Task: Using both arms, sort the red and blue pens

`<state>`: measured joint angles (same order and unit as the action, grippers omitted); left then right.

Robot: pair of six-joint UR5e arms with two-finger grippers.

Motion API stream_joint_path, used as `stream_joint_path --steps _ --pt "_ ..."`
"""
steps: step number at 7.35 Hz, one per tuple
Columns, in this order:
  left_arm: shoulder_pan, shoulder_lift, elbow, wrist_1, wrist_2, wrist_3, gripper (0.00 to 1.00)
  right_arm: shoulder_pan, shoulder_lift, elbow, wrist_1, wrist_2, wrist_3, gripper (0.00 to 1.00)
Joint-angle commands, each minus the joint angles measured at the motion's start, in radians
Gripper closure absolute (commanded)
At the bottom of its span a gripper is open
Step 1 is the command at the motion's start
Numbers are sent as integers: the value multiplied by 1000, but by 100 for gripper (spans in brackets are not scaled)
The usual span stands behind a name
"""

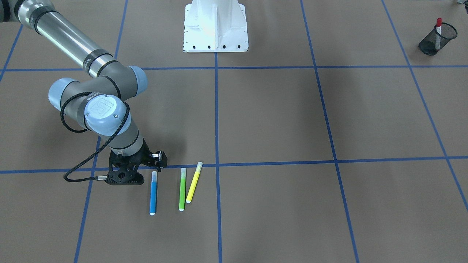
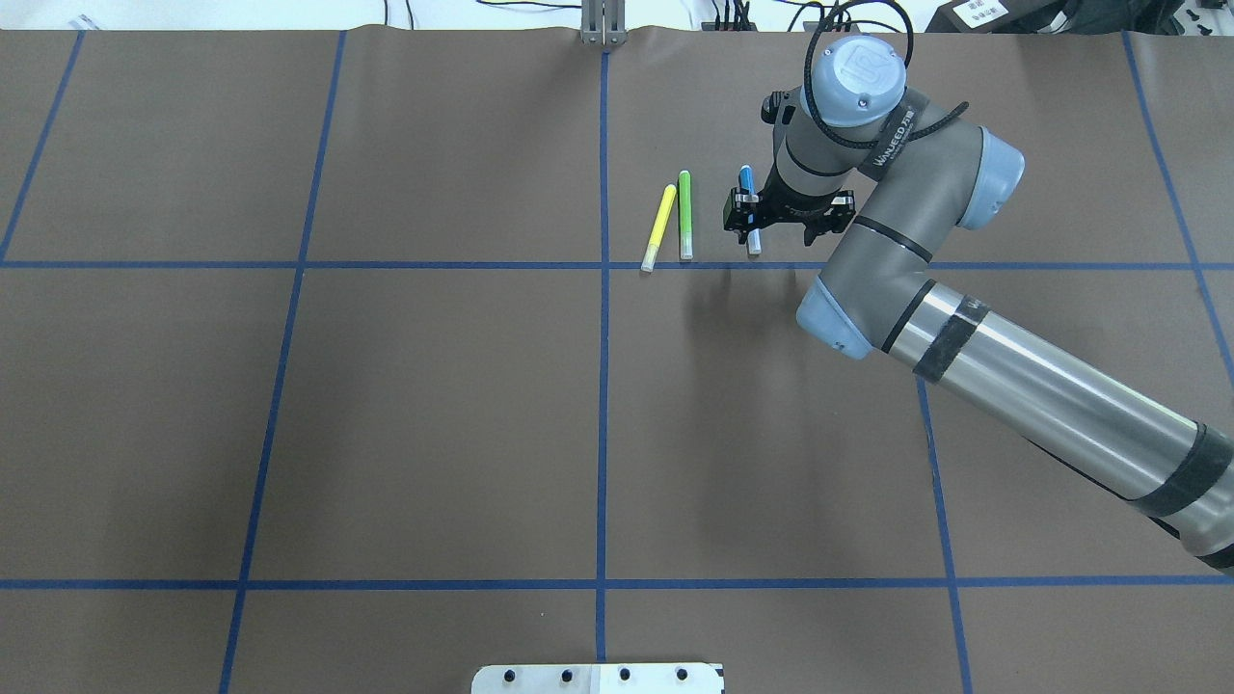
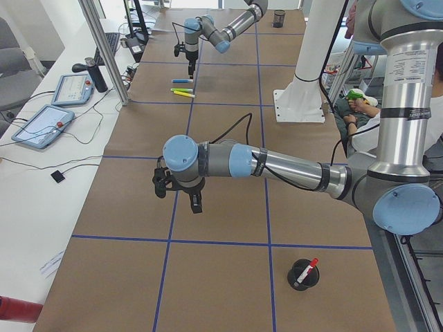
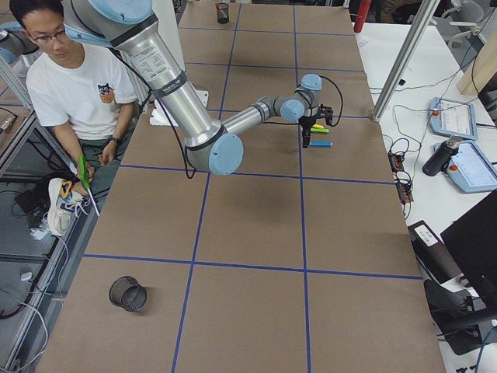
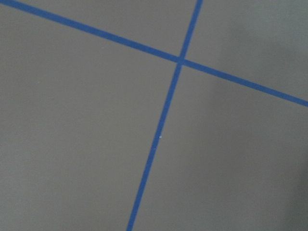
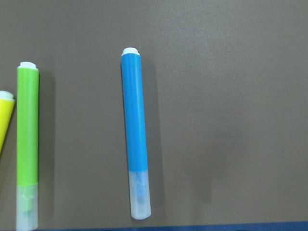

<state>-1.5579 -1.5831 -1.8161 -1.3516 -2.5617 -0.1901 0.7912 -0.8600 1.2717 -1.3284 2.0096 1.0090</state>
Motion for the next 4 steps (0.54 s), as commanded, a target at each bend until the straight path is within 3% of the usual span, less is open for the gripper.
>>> stream_joint_path --steps 1,4 --pt "16 -38 -9 -43 5 -14 0 -7 18 -66 72 -12 3 13" --pt "16 -40 -19 -44 3 -22 0 -17 44 -124 100 -14 3 23"
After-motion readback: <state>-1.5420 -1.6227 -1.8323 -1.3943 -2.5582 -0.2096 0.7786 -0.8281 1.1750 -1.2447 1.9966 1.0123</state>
